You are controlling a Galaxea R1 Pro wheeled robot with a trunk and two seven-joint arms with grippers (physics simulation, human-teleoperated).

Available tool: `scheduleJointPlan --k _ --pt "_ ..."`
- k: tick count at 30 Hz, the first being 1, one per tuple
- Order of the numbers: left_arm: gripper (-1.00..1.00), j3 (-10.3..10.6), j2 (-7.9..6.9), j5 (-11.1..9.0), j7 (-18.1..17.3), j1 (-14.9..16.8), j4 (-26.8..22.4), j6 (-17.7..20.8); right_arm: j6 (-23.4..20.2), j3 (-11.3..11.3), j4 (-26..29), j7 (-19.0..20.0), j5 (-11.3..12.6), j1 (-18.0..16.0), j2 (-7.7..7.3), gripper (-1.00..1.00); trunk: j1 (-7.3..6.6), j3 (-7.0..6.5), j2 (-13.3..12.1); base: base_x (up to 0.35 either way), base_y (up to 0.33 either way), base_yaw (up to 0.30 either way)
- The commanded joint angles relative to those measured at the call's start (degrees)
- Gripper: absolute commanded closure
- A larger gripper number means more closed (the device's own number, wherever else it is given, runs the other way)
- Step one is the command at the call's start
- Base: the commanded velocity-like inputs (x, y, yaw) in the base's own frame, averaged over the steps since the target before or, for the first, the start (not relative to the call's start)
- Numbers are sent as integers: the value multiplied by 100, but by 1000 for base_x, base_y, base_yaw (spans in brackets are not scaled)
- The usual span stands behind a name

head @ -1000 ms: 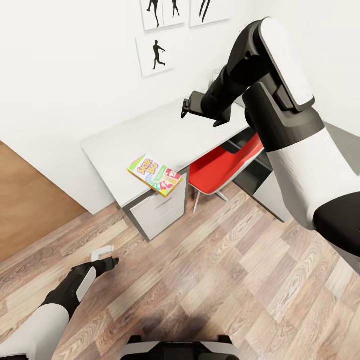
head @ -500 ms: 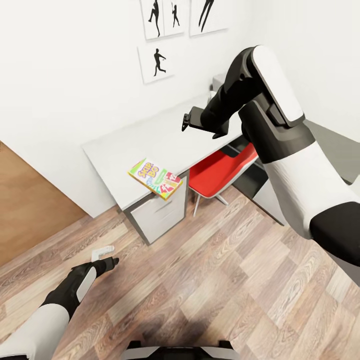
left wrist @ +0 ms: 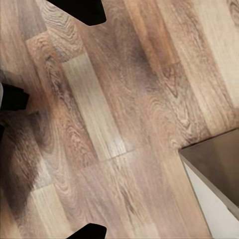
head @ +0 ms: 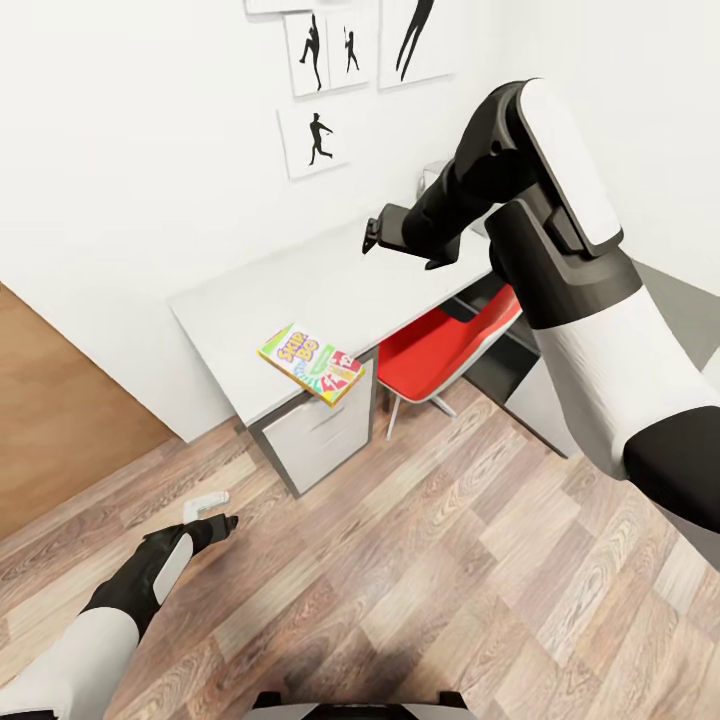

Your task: Put all the toys in the child's room - the three board games (two on the bed and one on the table), the two jigsaw puzzles on the table, and the tennis ball on the table - inside the toy box on the table in the child's room.

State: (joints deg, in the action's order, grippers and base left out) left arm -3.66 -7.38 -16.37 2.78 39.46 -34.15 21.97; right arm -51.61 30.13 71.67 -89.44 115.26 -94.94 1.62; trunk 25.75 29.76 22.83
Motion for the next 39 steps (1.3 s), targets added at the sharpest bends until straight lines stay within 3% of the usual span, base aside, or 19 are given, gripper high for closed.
scheduleJointPlan --k 1,18,26,39 --pt "-100 -1 2 -60 29 1 -12 36 -60 2 0 -56 49 -7 0 -100 4 -1 9 0 0 0" --pt "-100 -2 6 -49 30 1 4 36 -59 2 151 -56 40 97 -4 -100 4 -162 9 0 0 0" --pt "-100 -6 82 138 30 1 99 23 -61 1 205 -56 40 174 -16 -100 4 -238 9 0 0 0" --pt "-100 -8 91 169 30 1 112 23 -68 8 207 -56 40 189 -36 -100 4 -361 9 0 0 0"
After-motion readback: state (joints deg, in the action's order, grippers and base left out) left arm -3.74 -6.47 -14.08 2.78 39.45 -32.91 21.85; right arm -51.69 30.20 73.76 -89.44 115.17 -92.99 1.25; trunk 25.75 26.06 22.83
